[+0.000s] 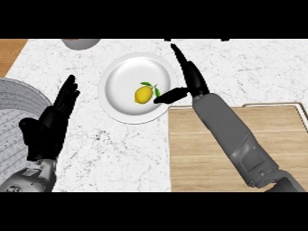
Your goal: Pick the lemon from the tray and place it in the plate
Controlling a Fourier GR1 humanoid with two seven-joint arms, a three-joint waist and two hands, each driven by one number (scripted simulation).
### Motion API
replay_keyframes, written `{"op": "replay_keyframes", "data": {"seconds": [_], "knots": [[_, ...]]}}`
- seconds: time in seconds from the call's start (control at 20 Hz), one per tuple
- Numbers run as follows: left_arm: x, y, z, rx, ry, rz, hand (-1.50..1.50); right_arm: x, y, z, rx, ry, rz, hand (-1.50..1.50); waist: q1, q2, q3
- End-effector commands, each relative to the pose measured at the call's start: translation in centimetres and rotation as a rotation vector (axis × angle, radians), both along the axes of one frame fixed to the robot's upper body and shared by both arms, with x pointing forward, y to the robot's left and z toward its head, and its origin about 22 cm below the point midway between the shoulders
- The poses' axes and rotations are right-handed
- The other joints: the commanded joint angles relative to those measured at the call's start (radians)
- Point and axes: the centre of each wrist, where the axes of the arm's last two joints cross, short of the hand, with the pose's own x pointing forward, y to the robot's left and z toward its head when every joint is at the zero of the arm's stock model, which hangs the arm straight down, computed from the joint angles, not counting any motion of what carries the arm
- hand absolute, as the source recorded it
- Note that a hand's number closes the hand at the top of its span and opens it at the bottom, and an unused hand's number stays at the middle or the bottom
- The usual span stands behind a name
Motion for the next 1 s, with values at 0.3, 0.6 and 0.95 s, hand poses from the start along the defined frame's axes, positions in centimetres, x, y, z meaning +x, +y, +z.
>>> {"op": "replay_keyframes", "data": {"seconds": [0.3, 0.6, 0.95], "knots": [[-1.4, 1.9, -5.4, -0.021, 0.231, 0.092, 0.0, 0.9, -3.3, 0.1, 0.004, -0.022, -0.07, -1.5, -0.007, 0.017, -0.044], [-1.0, 1.1, -4.9, -0.022, 0.231, 0.085, 0.0, 0.4, -5.7, -1.5, 0.004, -0.033, -0.15, -1.5, -0.006, 0.022, -0.043], [-1.1, 1.4, -5.1, -0.023, 0.217, 0.086, 0.0, 0.5, -7.6, -1.6, -0.016, -0.027, -0.19, -1.5, 0.003, 0.022, -0.043]]}}
